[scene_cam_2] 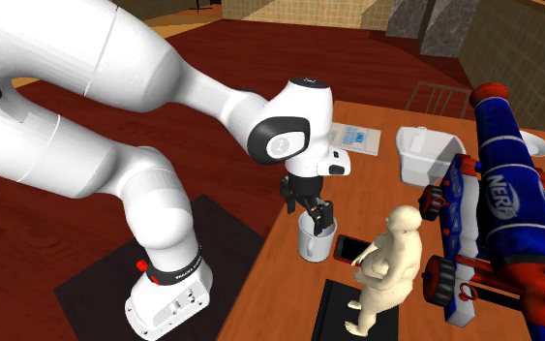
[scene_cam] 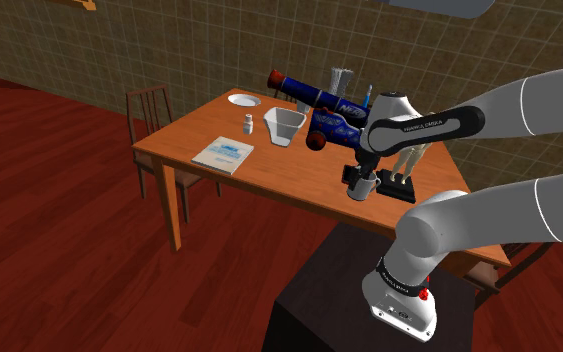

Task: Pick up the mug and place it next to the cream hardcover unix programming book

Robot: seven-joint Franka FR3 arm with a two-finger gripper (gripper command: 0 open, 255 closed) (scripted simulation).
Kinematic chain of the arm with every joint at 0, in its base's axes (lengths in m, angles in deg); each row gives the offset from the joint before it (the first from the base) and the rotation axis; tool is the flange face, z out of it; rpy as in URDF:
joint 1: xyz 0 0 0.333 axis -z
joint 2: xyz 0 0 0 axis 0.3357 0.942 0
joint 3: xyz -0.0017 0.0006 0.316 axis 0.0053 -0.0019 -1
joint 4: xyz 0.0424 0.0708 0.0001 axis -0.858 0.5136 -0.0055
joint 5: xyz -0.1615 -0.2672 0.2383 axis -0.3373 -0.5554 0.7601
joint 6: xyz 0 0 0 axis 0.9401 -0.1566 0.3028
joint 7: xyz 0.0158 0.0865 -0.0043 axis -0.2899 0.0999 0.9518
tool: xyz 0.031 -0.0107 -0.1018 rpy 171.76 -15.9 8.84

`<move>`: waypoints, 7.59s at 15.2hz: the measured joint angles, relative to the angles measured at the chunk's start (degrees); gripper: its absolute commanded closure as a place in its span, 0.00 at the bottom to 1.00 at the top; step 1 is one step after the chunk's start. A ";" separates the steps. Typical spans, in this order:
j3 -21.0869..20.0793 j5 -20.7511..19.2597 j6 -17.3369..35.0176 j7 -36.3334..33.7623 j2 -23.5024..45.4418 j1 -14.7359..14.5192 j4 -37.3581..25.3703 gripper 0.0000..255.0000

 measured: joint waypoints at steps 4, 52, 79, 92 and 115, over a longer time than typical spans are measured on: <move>0.00 -0.01 0.04 -0.01 0.02 0.00 0.01 1.00; -7.95 9.58 -24.84 -0.85 2.02 -5.63 -26.58 1.00; -13.81 21.07 -30.59 -9.58 61.12 -13.42 -90.02 1.00; -14.01 21.12 -21.47 -10.30 62.33 -13.74 -82.08 1.00; -14.20 21.44 -9.17 -10.55 65.90 -13.62 -73.33 1.00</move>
